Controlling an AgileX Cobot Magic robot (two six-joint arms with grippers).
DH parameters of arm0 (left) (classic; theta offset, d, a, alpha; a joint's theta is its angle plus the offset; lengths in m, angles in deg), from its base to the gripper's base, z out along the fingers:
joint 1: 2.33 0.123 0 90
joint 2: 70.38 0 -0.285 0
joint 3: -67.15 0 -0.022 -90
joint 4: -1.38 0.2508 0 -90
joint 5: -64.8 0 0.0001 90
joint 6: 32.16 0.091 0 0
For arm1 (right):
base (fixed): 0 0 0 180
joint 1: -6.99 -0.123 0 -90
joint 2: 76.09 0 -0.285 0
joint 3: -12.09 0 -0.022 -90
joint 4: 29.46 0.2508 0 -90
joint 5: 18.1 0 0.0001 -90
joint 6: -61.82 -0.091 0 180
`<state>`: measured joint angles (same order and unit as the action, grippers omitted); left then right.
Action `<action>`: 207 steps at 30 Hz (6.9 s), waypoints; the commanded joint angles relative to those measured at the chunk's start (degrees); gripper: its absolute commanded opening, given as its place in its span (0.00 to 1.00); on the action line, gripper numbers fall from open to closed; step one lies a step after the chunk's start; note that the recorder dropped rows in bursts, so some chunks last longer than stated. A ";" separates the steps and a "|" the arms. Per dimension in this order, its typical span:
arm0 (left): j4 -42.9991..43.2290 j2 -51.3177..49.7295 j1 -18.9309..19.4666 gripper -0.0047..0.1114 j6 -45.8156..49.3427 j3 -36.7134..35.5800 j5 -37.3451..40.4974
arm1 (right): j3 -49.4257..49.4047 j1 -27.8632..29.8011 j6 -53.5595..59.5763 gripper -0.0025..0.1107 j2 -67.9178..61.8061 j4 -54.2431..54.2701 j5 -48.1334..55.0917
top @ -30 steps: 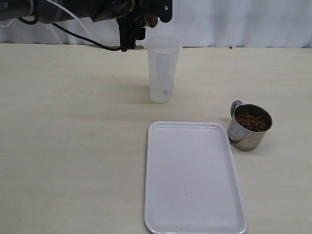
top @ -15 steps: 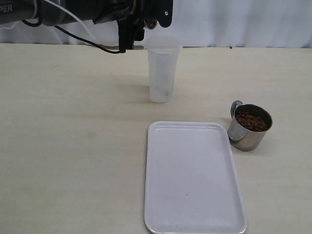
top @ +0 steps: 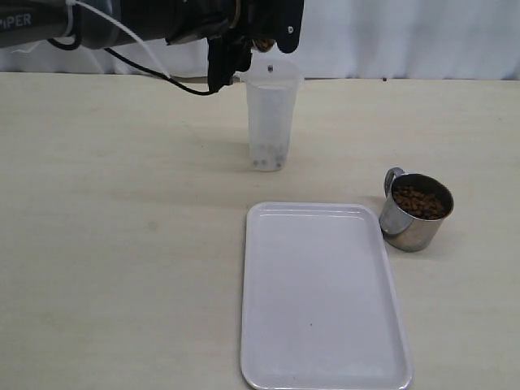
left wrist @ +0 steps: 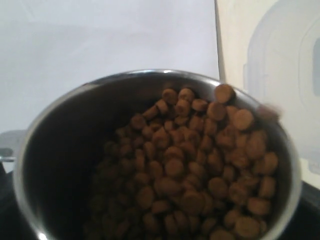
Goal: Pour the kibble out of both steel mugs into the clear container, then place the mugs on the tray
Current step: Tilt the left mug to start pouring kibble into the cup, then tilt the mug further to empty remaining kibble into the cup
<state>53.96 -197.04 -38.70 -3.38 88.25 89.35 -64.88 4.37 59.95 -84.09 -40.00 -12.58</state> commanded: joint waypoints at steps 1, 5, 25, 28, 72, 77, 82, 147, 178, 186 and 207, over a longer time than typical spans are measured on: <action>2.21 0.43 0.01 0.04 -0.20 0.70 -0.83 | -0.25 -0.20 -0.23 0.07 0.21 -0.42 0.30; 3.71 0.43 0.01 0.04 -0.20 0.70 -0.83 | -0.25 -0.20 -0.23 0.07 0.21 -0.42 0.30; 7.86 -1.47 -0.02 0.04 -0.20 0.70 -1.07 | -0.25 -0.20 -0.23 0.07 0.21 -0.42 0.30; 8.50 -1.47 -0.02 0.04 -0.20 0.70 -1.30 | -0.25 -0.20 -0.23 0.07 0.21 -0.42 0.30; 20.22 -1.60 -1.07 0.04 -0.10 0.70 -1.10 | -0.25 -0.20 -0.23 0.07 0.21 -0.42 0.30; 20.20 -1.60 -1.07 0.04 0.05 0.70 -1.10 | -0.25 -0.20 -0.23 0.07 0.21 -0.42 0.30; 20.36 -1.60 -1.07 0.04 1.18 0.70 -1.10 | -0.25 -0.20 -0.23 0.07 0.21 -0.42 0.30; 26.20 -1.60 -1.97 0.04 8.90 0.70 -1.07 | -0.25 -0.20 -0.23 0.07 0.21 -0.42 0.30; 27.54 -1.60 -2.35 0.04 24.57 0.70 -3.86 | -0.25 -0.20 -0.23 0.07 0.21 -0.42 0.30; 27.54 -1.60 -2.35 0.04 30.43 0.70 -5.59 | -0.25 -0.20 -0.23 0.07 0.21 -0.42 0.30; 27.68 -1.60 -2.35 0.04 44.07 0.70 -7.72 | -0.25 -0.20 -0.23 0.07 0.21 -0.42 0.30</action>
<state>81.16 -199.00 -40.93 39.28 88.25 82.91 -64.88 4.37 59.95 -84.09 -40.00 -12.58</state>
